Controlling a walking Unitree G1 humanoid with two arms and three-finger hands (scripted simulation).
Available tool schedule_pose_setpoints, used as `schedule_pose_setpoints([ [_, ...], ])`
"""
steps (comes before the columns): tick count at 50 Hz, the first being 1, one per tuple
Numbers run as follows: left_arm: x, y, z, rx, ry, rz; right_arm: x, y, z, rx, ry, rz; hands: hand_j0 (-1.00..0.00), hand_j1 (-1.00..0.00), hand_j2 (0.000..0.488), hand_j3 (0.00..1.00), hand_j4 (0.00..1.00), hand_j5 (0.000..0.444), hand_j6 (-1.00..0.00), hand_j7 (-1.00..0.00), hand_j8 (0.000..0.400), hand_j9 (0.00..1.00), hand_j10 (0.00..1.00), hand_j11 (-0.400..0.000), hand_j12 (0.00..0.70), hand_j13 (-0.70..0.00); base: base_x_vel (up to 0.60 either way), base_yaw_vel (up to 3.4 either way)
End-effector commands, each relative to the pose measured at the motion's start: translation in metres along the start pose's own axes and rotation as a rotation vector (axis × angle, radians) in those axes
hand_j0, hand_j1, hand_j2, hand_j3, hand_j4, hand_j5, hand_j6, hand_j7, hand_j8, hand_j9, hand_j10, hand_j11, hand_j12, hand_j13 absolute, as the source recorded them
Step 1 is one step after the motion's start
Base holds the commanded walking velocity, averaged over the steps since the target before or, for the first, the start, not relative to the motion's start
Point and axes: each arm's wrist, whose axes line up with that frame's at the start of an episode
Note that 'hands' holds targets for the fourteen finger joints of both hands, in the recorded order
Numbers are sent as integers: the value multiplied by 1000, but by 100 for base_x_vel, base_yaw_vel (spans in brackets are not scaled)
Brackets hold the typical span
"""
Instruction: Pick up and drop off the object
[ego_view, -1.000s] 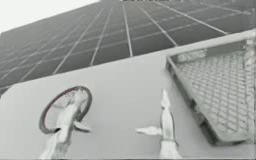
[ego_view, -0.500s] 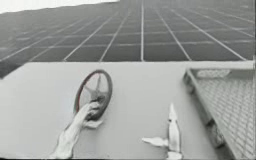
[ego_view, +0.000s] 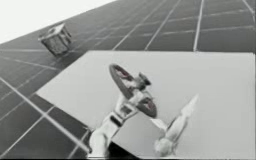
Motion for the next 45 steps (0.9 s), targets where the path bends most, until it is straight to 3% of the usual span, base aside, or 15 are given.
schedule_pose_setpoints([
  [1,-5,-40,-12,-60,75,-22,11,46,-14,-55,-129,31,-1000,-1000,0,0,647,323,-1000,-1000,400,0,647,-259,700,-453,0,0],
  [2,-11,-31,-12,-53,68,-33,12,31,-13,-56,-94,90,-1000,-1000,0,112,1000,444,-1000,-1000,400,112,1000,-400,700,-700,0,0],
  [3,-12,-38,-10,-63,75,-33,14,17,-10,-78,-68,131,-1000,-1000,0,931,1000,34,-1000,-1000,400,931,1000,-400,700,-700,0,0],
  [4,-10,-46,-16,-65,81,-43,17,16,-8,-49,-46,176,-1000,-1000,0,989,1000,5,-1000,-1000,400,989,1000,-400,700,-700,0,0],
  [8,-15,-37,-15,-36,84,-8,26,6,-11,30,78,363,-1000,-1000,0,1000,1000,0,-1000,-1000,400,1000,1000,-400,700,-700,0,0],
  [11,-11,-26,-10,-2,107,24,10,17,-19,325,425,154,-1000,-1000,0,1000,1000,0,-1000,-1000,400,1000,1000,-400,700,-700,0,0],
  [17,-13,-13,-21,47,173,109,16,-32,8,401,511,-178,-1000,-1000,0,1000,1000,0,-1000,-1000,400,1000,1000,-400,700,-700,0,0],
  [18,-18,6,-28,43,197,126,19,-39,14,383,521,-229,-1000,-1000,0,1000,1000,0,-1000,-1000,400,1000,1000,-400,700,-700,0,0],
  [20,0,11,-32,79,252,178,19,-46,16,370,516,-297,-989,-1000,5,1000,1000,0,-989,-1000,400,1000,1000,-400,700,-700,0,0],
  [21,0,18,-37,97,284,190,16,-57,15,345,516,-327,-688,-1000,156,1000,1000,0,-688,-1000,400,1000,1000,-400,700,-700,0,0],
  [22,11,25,-39,111,311,224,20,-64,5,333,515,-353,-23,-1000,488,1000,1000,0,-23,-1000,400,1000,1000,-400,700,-700,0,0],
  [23,18,24,-49,121,358,225,11,-74,4,284,480,-383,0,0,0,1000,1000,0,0,0,0,1000,1000,-400,0,-700,0,0],
  [28,0,36,-54,131,359,275,17,-90,-30,116,246,-383,0,0,0,1000,1000,0,0,0,0,1000,1000,-400,0,-700,0,0],
  [34,-5,38,-56,106,382,281,55,-133,-45,-55,-146,141,0,0,0,1000,1000,0,0,0,0,1000,1000,-400,0,-700,0,0],
  [45,-30,26,-81,49,488,217,46,-128,2,31,-482,-7,0,0,0,1000,1000,0,0,0,0,1000,1000,-400,0,-700,0,0],
])
